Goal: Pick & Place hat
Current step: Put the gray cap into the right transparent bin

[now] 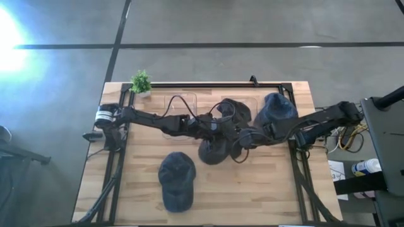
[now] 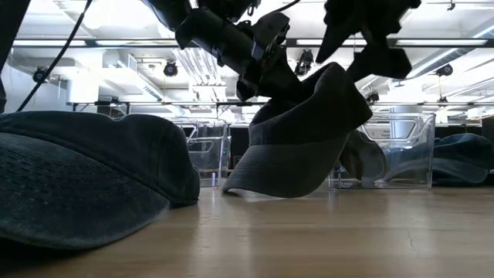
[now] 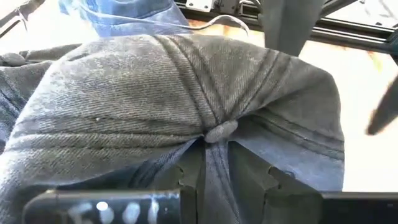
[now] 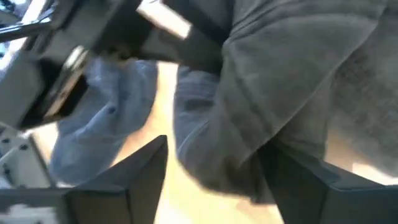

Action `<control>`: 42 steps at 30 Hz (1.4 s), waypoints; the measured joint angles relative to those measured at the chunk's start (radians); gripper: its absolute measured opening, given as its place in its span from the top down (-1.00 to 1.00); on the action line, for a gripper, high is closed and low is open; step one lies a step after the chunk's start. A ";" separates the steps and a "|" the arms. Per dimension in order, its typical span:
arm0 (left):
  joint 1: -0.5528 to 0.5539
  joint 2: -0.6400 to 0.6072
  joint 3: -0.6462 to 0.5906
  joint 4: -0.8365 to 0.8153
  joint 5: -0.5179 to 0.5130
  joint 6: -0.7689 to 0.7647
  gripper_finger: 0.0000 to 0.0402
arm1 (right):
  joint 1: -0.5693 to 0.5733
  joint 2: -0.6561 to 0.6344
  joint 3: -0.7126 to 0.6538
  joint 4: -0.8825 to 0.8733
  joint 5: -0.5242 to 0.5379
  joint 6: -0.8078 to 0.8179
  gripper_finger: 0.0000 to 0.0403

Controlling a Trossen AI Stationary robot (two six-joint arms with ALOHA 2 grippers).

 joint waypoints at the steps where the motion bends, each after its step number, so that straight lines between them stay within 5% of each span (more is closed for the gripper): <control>1: -0.002 0.000 -0.001 0.000 0.000 0.000 0.69 | -0.003 0.005 0.000 -0.002 0.012 -0.004 -0.14; 10: -0.044 -0.065 -0.006 -0.024 -0.002 0.000 0.69 | -0.044 -0.033 0.000 -0.037 0.107 -0.081 0.88; 21: -0.171 -0.299 -0.009 -0.183 -0.141 -0.014 0.69 | -0.097 -0.233 0.213 -0.241 0.068 -0.339 0.96; 26: -0.207 -0.352 -0.009 -0.192 -0.219 -0.027 0.69 | -0.258 -0.291 0.267 -0.395 -0.012 -0.448 0.96; 34: -0.207 -0.330 -0.009 -0.232 -0.240 -0.061 0.69 | -0.535 -0.239 0.094 -0.364 -0.247 -0.660 0.96; 42: -0.208 -0.310 -0.010 -0.282 -0.257 -0.085 0.69 | -0.612 -0.086 -0.052 -0.259 -0.163 -0.790 0.96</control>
